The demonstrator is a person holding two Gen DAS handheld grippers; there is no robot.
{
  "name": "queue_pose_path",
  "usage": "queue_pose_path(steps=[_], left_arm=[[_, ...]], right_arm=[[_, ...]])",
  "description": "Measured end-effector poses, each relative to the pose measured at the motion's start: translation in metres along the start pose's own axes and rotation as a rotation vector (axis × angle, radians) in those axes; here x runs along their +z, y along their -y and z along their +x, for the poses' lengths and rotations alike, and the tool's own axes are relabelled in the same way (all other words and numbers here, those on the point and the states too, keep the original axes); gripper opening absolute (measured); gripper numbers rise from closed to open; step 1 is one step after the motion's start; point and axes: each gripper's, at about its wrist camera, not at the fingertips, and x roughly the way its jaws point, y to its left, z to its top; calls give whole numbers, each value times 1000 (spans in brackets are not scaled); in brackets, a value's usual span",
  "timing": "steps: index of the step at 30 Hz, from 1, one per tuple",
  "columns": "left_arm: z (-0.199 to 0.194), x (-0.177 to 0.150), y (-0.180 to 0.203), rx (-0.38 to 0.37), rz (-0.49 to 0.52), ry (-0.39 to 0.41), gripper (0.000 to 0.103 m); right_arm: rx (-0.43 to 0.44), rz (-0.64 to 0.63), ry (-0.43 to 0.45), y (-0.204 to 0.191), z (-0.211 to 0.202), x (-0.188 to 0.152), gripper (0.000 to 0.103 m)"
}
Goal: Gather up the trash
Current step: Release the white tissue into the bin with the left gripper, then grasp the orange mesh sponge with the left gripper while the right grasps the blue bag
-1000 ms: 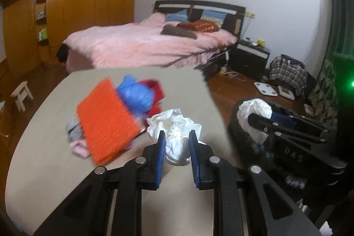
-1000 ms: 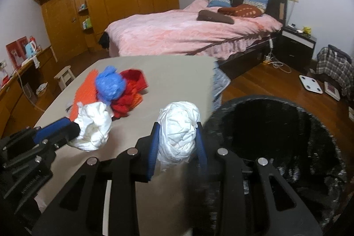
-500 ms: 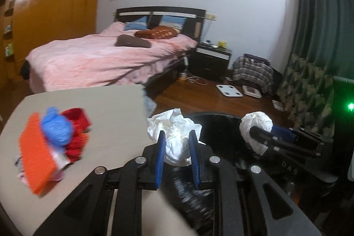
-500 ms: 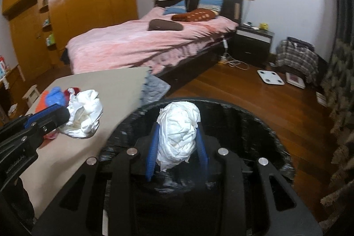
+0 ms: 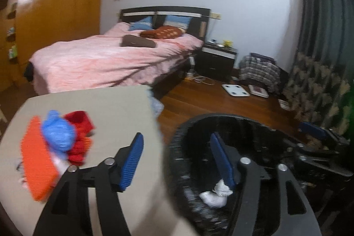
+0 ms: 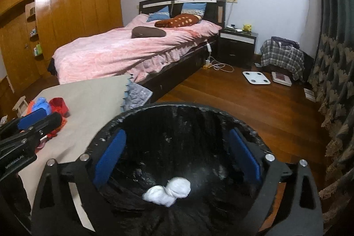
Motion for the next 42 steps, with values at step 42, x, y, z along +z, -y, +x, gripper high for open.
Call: queue_pose_path(steps=[42], left_arm=[[-10,-66,-218,329,-258,-115,57]], right_arm=[[332,-222,-68,-224,72,3,96]])
